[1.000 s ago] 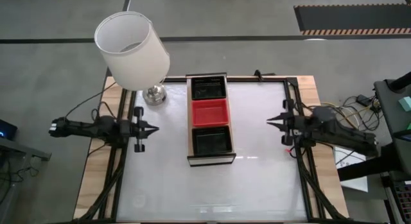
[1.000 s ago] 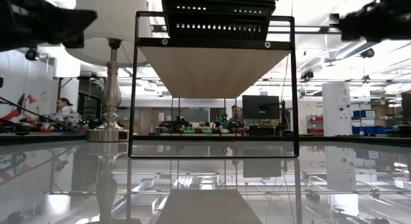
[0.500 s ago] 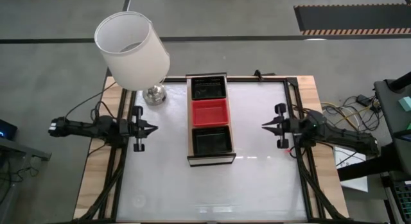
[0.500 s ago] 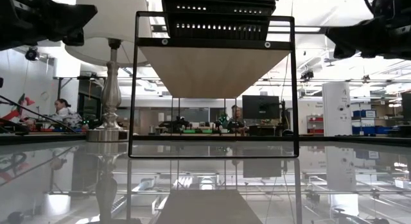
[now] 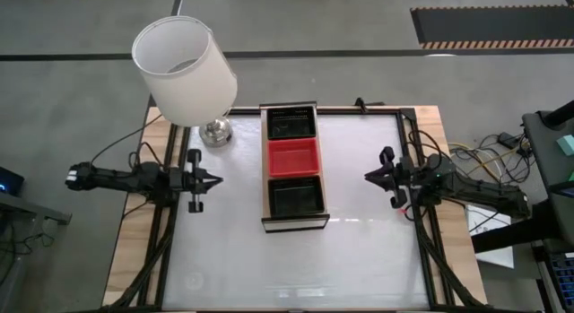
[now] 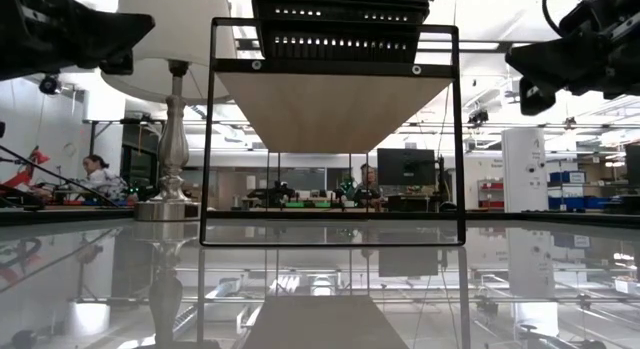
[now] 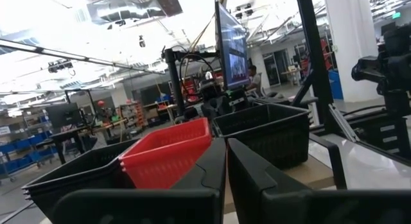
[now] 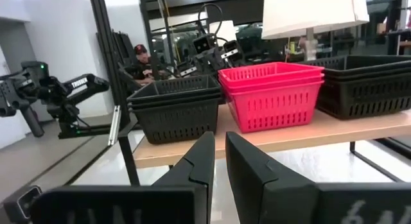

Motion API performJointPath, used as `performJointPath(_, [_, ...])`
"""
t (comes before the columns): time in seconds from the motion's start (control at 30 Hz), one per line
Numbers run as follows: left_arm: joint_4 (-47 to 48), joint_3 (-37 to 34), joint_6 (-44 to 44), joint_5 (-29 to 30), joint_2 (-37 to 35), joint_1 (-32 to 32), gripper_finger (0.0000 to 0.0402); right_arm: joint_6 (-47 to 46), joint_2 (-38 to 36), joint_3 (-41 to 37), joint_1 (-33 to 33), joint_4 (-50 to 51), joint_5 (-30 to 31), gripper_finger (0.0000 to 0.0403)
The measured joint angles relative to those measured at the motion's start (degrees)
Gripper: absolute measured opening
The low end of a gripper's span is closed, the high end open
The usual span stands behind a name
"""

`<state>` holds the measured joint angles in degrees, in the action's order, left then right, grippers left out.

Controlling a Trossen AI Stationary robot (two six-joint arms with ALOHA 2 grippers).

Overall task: Stack baskets on shelf by color
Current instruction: Return to Home Position

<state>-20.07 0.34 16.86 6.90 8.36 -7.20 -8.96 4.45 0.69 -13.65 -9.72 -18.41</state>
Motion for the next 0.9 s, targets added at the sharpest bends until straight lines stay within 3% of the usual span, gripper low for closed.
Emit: performJointPath(0.9, [0.02,-0.09,0.02,-0.02,4.18,0.0,0.0,3.53,0.0,-0.07,0.0,0.01,0.26,0.0034])
